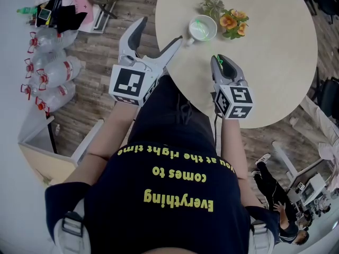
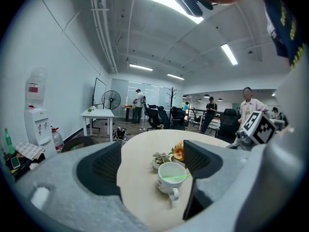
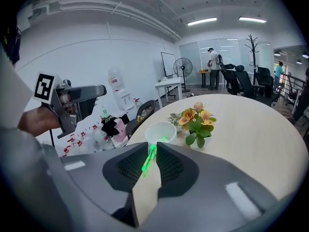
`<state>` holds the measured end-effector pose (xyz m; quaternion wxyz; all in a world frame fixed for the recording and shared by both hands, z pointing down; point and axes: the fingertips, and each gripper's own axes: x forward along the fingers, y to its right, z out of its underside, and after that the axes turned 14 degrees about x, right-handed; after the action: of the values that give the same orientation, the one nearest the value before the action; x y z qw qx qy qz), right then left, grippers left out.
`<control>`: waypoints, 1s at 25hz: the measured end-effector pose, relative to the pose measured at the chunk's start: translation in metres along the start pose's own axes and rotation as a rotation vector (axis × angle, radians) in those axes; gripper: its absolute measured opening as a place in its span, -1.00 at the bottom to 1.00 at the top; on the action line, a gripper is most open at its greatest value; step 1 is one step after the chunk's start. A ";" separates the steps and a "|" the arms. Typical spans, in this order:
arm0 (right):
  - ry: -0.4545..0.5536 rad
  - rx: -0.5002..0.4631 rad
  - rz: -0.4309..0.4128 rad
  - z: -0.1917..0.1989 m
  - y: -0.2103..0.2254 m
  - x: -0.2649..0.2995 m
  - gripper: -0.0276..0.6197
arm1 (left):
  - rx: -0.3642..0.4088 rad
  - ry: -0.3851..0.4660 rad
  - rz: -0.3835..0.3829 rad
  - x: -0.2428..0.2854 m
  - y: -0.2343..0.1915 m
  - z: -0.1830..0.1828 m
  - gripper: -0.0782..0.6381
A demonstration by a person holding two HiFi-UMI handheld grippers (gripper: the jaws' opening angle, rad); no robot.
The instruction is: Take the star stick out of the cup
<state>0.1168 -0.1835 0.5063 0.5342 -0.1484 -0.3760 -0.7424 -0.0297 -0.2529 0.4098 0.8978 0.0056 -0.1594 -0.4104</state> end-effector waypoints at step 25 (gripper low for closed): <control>0.234 -0.112 -0.008 -0.082 -0.021 -0.072 -0.82 | 0.035 0.127 0.038 -0.015 0.010 -0.047 -0.40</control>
<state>0.1405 -0.1899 0.3979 0.5622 -0.0890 -0.2695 -0.7767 -0.0179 -0.2409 0.3619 0.9134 0.0444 -0.1094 -0.3894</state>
